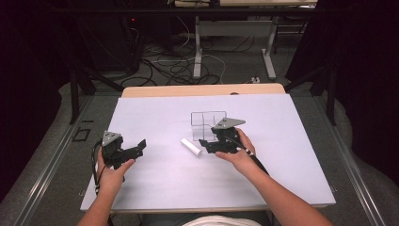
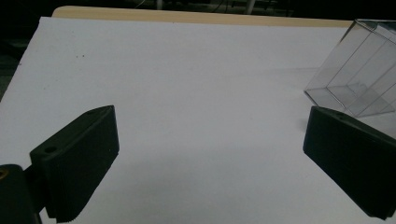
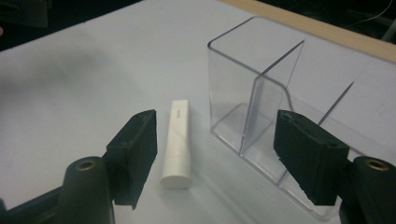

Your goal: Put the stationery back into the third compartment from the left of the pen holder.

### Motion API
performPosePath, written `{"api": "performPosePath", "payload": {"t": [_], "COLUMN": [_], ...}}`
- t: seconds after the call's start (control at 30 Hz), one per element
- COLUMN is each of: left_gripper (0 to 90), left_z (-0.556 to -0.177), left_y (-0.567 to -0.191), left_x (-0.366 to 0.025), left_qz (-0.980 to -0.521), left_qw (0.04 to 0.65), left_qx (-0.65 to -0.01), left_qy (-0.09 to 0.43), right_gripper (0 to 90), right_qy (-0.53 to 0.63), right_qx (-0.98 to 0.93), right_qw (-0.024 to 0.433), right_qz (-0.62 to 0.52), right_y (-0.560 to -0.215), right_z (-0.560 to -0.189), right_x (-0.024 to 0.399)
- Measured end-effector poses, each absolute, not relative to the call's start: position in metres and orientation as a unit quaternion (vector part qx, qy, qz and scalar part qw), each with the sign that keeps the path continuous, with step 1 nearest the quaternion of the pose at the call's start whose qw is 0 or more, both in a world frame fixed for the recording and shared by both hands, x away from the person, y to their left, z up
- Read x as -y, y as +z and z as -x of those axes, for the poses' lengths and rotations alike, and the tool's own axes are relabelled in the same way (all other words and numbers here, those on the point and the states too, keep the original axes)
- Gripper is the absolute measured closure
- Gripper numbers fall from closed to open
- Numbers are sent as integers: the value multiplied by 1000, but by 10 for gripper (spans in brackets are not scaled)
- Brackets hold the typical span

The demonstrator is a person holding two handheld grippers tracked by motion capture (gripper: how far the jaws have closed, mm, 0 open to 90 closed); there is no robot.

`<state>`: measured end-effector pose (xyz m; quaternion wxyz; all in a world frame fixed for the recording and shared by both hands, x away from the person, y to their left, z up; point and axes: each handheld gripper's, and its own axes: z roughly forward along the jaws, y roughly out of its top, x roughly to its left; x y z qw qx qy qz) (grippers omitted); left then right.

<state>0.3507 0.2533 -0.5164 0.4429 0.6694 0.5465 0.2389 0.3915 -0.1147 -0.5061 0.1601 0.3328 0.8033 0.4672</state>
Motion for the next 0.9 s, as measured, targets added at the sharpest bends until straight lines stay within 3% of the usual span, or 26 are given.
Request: {"api": "performPosePath", "payload": {"t": [0.57,0.9], "left_gripper": [36,36], "left_z": [-352,-351], "left_y": [-519,-519], "left_x": [-253,-252], "left_qz": [-673,-674], "left_qw": [436,434], "left_qx": [-548,-549], "left_qy": [238,237], "right_gripper": [361,394], "right_qy": [422,396], "right_qx": [-832,-846], "right_qw": [115,113], "right_qz": [-341,-339], "right_y": [-539,-556], "right_z": [-396,-400], "right_x": [92,78]}}
